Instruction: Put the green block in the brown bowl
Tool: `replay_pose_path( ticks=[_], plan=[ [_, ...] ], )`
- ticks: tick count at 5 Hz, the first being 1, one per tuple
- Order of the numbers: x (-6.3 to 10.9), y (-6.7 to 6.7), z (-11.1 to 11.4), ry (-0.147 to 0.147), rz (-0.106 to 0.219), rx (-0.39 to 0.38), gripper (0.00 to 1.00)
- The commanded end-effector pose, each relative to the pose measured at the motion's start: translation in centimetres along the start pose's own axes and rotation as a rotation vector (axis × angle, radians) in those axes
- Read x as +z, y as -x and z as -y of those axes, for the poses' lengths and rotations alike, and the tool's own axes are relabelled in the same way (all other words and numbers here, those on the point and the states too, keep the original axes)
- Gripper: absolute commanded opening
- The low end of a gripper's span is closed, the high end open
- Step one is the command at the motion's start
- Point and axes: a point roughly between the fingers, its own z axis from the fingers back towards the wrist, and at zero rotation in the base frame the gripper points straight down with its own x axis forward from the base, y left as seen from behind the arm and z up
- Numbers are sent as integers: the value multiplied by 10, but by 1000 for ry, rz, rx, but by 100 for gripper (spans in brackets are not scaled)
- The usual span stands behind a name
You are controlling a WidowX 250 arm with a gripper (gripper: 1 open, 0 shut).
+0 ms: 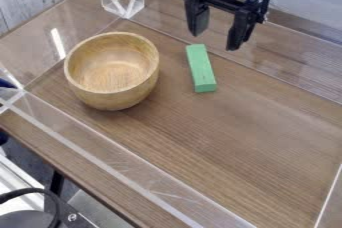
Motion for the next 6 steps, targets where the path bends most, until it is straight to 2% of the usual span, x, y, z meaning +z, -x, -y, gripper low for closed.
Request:
replay_pose_path(
  ticks=[1,2,3,6],
  plan=[
    [-14,-11,-10,-6,-13,38,100],
    [-36,-18,-18,-19,-39,60,100],
    [-54,-24,-24,-28,-48,78,100],
    [-83,-40,-36,-12,-54,103,100]
  ],
)
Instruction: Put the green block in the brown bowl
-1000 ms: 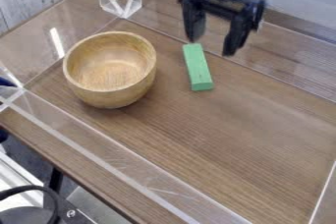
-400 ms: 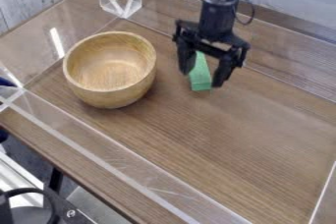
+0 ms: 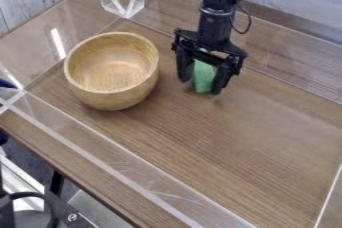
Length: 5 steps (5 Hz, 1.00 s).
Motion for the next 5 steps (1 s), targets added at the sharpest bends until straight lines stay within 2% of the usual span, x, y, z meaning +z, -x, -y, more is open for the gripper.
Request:
replay_pose_path(
  ticks=[1,5],
  plan=[
    [16,-13,-4,13,73,8,0],
    [9,-24,-7,50,99,7,0]
  ],
)
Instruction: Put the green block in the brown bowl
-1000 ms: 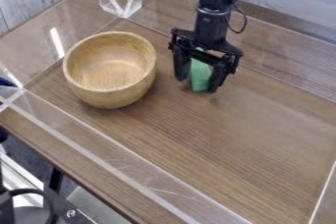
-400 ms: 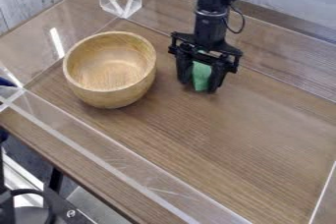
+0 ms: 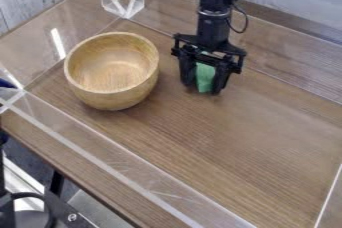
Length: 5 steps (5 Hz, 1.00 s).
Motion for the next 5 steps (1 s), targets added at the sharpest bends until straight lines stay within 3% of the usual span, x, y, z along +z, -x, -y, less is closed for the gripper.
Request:
replay_pose_path(
  ticks=[1,5],
  plan=[
    [12,-20,-6,6,100,-24,0],
    [10,-33,-9,34,124,-25,0]
  ],
)
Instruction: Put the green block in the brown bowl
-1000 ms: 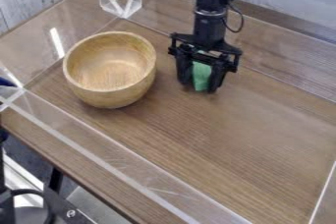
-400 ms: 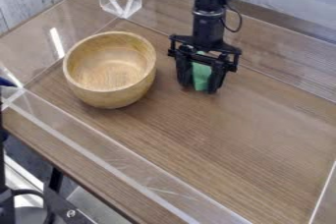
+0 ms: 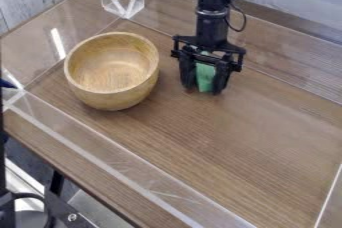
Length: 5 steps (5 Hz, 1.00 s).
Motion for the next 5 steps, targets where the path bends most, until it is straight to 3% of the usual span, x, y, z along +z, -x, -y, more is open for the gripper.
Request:
replay_pose_path(
  ticks=[1,5],
  plan=[
    [14,-30,-8,3,134,-56,0],
    [22,-39,-9,27,158,-67,0]
  ],
)
